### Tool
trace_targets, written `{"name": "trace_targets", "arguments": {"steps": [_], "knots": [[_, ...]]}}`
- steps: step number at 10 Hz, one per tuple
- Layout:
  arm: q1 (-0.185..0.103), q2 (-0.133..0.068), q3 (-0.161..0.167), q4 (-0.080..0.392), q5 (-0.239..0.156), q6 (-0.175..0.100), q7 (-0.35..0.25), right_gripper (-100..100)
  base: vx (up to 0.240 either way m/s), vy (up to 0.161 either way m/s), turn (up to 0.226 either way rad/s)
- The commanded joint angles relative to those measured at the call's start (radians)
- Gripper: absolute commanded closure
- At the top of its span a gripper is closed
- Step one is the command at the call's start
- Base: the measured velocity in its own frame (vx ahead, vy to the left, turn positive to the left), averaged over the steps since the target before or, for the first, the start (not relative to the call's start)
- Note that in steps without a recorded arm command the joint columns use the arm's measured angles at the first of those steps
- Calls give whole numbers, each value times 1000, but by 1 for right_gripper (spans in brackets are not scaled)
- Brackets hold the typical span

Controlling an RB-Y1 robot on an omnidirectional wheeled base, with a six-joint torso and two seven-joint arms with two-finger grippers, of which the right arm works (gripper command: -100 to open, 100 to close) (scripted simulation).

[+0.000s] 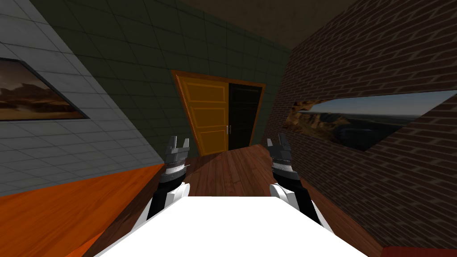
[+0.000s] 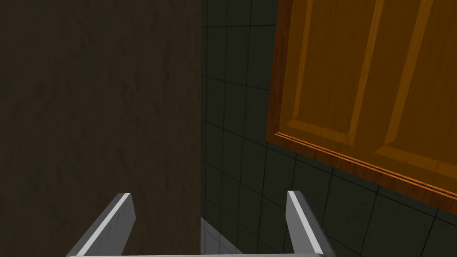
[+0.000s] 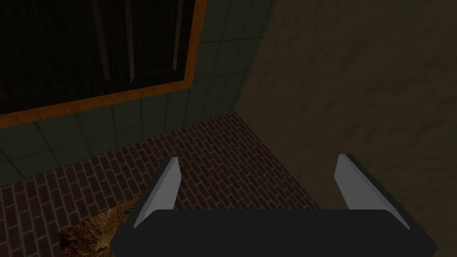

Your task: Pull the door open

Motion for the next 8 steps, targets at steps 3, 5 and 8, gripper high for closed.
{"name": "trace_targets", "arguments": {"steps": [3,5,8], "knots": [[-19,-18,-12,66,30,-19,45,-100,102,13,8],[-32,-27,-21,113,51,-32,77,-100,125,13,9],[-48,-38,-31,168,75,-48,114,-100,110,9,7]]}}
